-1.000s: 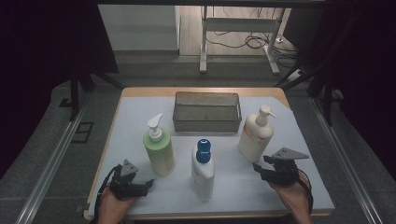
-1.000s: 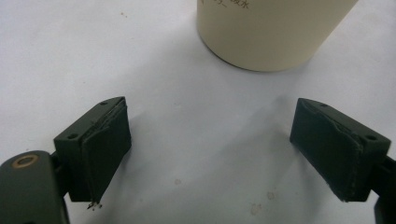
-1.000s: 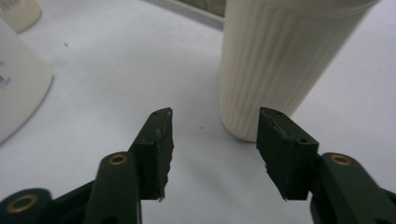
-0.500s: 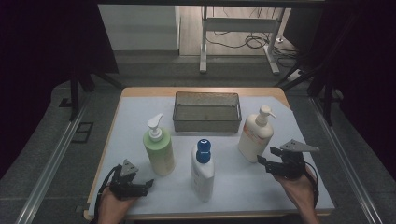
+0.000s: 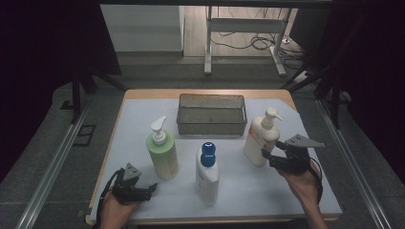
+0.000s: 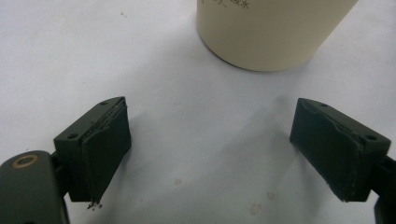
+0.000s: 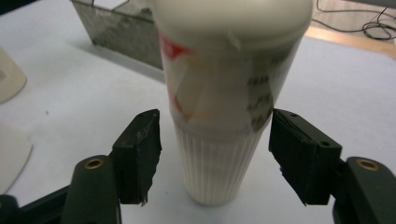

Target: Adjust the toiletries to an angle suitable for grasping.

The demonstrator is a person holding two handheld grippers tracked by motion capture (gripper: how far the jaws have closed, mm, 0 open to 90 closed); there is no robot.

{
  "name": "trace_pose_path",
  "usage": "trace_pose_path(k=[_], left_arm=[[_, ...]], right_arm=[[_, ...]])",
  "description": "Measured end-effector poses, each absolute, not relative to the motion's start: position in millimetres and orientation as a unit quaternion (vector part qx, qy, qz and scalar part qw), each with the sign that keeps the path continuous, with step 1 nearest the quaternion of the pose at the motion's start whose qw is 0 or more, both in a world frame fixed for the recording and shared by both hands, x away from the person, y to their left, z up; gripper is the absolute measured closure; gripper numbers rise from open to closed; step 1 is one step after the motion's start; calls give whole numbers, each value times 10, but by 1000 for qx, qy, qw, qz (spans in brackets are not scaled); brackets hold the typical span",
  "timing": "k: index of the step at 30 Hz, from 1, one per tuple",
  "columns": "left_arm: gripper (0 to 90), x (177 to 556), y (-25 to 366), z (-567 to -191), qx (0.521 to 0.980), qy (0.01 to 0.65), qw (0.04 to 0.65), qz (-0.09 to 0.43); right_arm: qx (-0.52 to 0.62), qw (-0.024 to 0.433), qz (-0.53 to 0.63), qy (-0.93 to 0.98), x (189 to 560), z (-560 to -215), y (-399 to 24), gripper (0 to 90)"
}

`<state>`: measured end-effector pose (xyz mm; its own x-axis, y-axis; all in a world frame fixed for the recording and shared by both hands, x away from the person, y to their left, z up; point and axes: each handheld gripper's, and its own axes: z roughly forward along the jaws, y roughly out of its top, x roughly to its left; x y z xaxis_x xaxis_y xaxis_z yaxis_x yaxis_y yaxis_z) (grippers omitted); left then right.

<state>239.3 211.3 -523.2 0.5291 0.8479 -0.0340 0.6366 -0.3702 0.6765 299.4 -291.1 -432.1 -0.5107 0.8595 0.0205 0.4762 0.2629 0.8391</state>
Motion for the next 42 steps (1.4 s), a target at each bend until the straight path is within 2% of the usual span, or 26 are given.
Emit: trace_pose_path(k=[30, 42], left_arm=[[121, 2393, 2112, -5232, 811, 458, 326, 162], [121, 2394, 2112, -5232, 811, 458, 326, 162]], right_arm=[[436, 237, 405, 768, 3393, -4262, -2660, 327], [454, 235, 400, 761, 3385, -4247, -2612, 366]])
